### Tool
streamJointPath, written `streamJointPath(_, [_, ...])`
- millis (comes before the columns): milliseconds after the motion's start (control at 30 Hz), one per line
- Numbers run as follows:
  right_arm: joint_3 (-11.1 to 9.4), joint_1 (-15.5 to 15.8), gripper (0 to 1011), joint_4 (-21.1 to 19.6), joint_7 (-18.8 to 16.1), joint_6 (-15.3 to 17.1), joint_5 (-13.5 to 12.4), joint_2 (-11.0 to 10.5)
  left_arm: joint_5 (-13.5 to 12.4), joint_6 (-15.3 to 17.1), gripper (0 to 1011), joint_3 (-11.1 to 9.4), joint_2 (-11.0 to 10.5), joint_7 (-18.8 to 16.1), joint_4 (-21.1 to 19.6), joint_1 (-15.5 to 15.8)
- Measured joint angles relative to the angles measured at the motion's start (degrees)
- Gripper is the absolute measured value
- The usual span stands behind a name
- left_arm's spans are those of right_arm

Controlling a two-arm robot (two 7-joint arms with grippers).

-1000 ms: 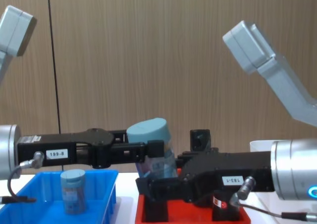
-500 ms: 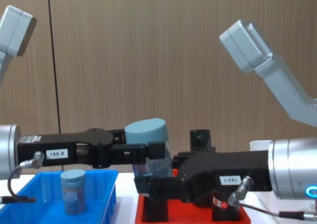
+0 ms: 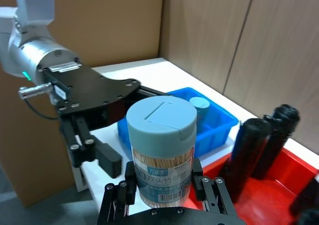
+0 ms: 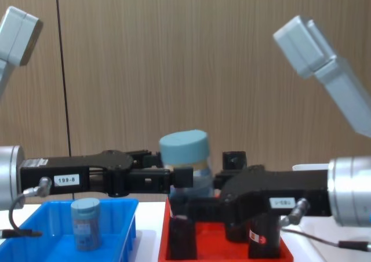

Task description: Pick the cotton swabs from the blue box and place them into the white box.

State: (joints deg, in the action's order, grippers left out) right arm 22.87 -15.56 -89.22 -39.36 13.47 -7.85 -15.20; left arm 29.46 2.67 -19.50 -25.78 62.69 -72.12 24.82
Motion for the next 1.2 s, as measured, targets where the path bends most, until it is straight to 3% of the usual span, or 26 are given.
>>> streamJointPath(333, [-2.3, 0.9, 635, -1.1, 3.1, -0.6, -2.8, -2.6, 0.0, 0.0, 1000, 0.0, 0.0, 0.0, 0.0, 0.0])
streamJointPath(833, [-8.2, 2.3, 635, -2.4, 9.9, -1.7, -8.2, -8.6, 0.0, 0.0, 1000, 0.0, 0.0, 0.0, 0.0, 0.0])
streamJointPath(1200, [-11.0, 1.2, 635, 0.6, 14.0, -1.6, -9.9, -10.8, 0.0, 0.0, 1000, 0.0, 0.0, 0.0, 0.0, 0.0])
